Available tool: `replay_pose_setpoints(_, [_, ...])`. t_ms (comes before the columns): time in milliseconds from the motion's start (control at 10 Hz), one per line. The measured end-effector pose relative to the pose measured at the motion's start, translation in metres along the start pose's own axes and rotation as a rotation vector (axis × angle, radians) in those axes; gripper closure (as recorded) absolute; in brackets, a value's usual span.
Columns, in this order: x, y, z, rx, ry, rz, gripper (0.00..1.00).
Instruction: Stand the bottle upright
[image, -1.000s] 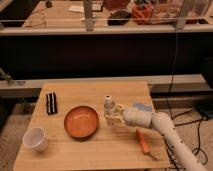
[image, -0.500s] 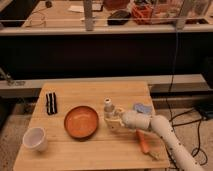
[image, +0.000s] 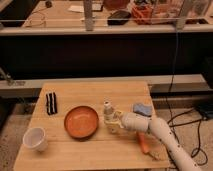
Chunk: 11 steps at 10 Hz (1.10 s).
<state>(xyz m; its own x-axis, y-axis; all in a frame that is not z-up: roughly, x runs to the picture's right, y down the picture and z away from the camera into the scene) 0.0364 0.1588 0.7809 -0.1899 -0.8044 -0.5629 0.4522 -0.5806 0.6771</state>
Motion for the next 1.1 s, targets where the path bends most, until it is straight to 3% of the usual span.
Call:
replay_pose_setpoints(900, [-0.014, -0.005, 0.002, -0.006, 0.015, 0.006, 0.97])
replay_pose_setpoints(1100, [-0.016, -0.006, 0.002, -0.001, 0.014, 0.003, 0.81])
